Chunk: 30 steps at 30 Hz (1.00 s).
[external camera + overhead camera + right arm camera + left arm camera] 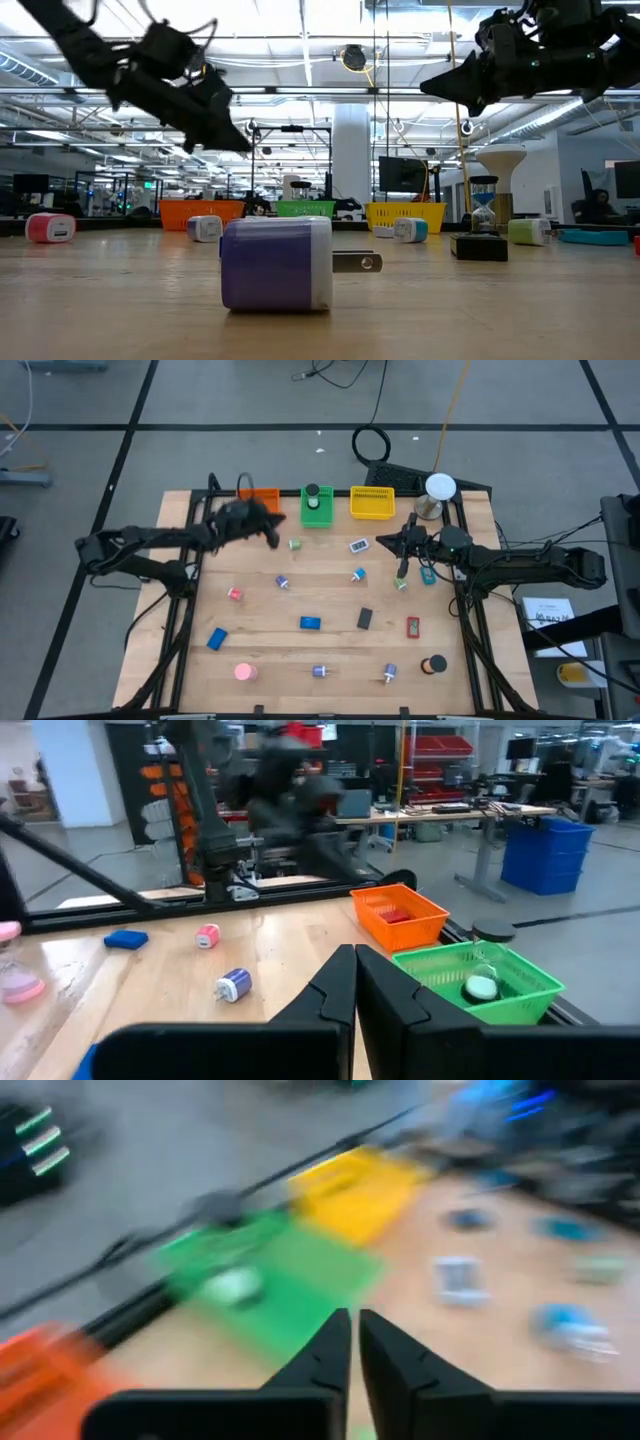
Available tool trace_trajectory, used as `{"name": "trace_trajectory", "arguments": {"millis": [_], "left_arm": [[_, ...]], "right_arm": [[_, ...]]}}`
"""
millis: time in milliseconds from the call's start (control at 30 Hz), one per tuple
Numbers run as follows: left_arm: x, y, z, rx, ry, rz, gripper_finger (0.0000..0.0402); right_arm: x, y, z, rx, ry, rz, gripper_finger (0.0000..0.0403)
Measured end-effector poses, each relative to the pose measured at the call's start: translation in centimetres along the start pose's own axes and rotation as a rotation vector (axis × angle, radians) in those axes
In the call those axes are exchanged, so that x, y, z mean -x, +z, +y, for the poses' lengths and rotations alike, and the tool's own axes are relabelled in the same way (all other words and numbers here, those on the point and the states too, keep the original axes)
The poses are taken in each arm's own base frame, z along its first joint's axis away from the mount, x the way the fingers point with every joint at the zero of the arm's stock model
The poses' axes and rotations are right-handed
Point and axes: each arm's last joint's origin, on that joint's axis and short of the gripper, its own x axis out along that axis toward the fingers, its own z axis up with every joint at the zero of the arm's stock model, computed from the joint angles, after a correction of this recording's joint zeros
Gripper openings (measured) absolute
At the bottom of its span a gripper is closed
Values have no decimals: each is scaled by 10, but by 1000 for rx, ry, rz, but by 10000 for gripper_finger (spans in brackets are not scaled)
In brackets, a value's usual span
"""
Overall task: Pick & Place Office items
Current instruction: Put the blue charger adapter into the yellow bin
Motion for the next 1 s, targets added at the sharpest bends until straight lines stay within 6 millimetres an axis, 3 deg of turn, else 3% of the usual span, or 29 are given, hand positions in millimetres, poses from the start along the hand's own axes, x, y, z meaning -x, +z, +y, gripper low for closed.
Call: {"name": "trace_trajectory", "arguments": {"millis": [100, 267, 533, 700, 1000], "left_arm": [[10, -13, -16, -55, -140, -113, 4], [20, -30, -31, -61, -226, -150, 23], [23, -37, -47, -85, -300, -112, 36], [24, -38, -52, -110, -321, -114, 36], [25, -39, -55, -115, -336, -104, 37]], "right_arm": [[0, -2, 1, -1, -65, 29, 0], [-10, 7, 9, -13, -182, 189, 0], [-44, 3, 34, 3, -200, 720, 6], [-80, 2, 53, 56, -47, 926, 49], [-136, -6, 78, 329, 225, 1231, 171]]}}
